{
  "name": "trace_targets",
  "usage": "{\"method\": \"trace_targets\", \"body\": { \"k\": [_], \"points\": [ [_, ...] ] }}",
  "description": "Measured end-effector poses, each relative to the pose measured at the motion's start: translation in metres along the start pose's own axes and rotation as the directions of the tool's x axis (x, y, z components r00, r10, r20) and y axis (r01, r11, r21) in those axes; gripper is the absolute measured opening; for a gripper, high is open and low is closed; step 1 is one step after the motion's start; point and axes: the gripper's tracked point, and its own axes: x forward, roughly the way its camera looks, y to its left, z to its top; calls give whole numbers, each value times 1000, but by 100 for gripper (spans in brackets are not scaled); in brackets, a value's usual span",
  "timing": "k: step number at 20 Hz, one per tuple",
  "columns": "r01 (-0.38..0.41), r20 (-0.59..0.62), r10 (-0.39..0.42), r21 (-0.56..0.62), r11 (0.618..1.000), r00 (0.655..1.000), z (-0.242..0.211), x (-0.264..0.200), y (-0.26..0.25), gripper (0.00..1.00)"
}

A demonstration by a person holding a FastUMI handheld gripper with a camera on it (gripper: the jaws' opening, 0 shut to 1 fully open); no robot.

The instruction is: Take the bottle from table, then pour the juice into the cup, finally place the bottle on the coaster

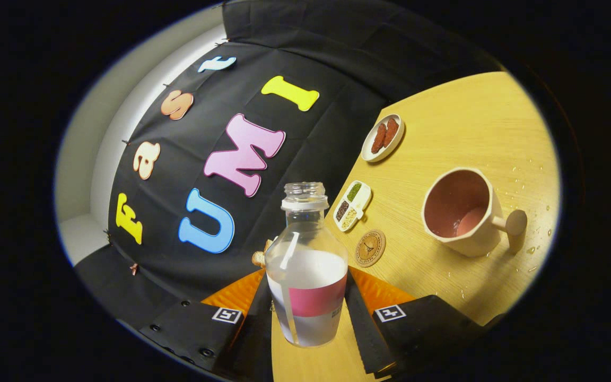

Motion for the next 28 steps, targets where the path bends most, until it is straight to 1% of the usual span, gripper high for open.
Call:
{"method": "trace_targets", "body": {
  "k": [6, 10, 15, 23, 28],
  "points": [
    [25, -11, -24, 121, 992, 1000, -1, -3, -17, 76],
    [38, -12, -36, 211, 977, 999, 0, -2, -27, 75],
    [52, -15, -50, 287, 957, 999, 2, -2, -38, 76],
    [45, -19, -41, 415, 909, 999, 6, -2, -40, 75],
    [62, -26, -56, 475, 878, 998, 5, -2, -49, 75]
  ]
}}
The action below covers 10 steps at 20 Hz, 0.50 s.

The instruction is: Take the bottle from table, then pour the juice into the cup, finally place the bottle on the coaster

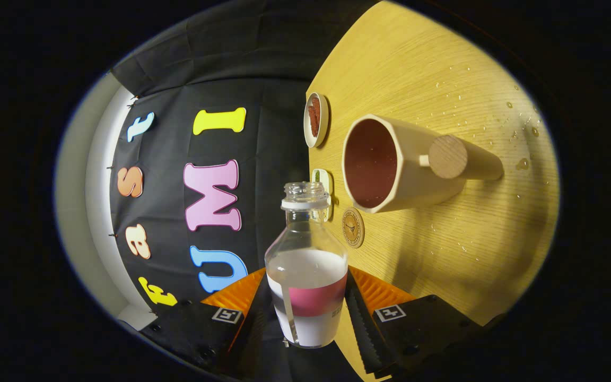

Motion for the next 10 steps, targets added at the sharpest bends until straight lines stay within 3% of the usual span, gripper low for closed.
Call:
{"method": "trace_targets", "body": {
  "k": [10],
  "points": [
    [12, 5, -12, 110, 994, 1000, 7, 4, -2, 75]
  ]
}}
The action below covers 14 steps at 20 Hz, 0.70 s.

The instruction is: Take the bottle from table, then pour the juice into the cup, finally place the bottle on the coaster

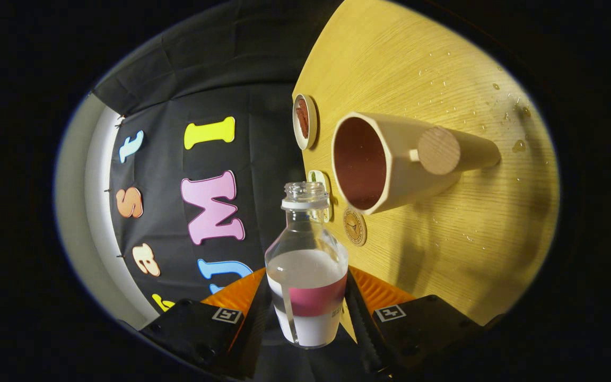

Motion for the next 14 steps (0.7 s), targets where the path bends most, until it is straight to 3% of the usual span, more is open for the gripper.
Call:
{"method": "trace_targets", "body": {
  "k": [14],
  "points": [
    [18, -20, -16, 138, 990, 1000, 5, 1, 2, 76]
  ]
}}
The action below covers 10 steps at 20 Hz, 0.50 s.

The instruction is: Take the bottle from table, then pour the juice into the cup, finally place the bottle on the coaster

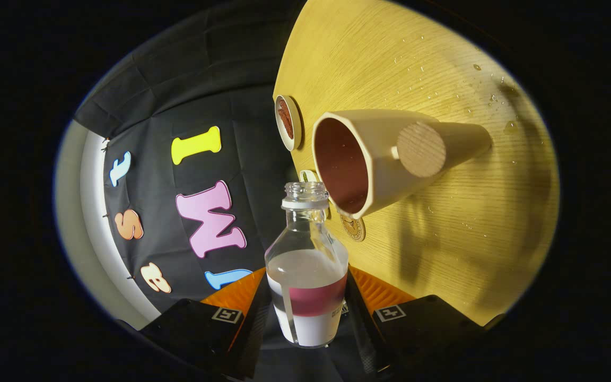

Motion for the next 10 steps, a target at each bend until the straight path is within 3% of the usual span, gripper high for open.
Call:
{"method": "trace_targets", "body": {
  "k": [10],
  "points": [
    [1, 3, -1, 74, 997, 1000, 0, -1, 4, 75]
  ]
}}
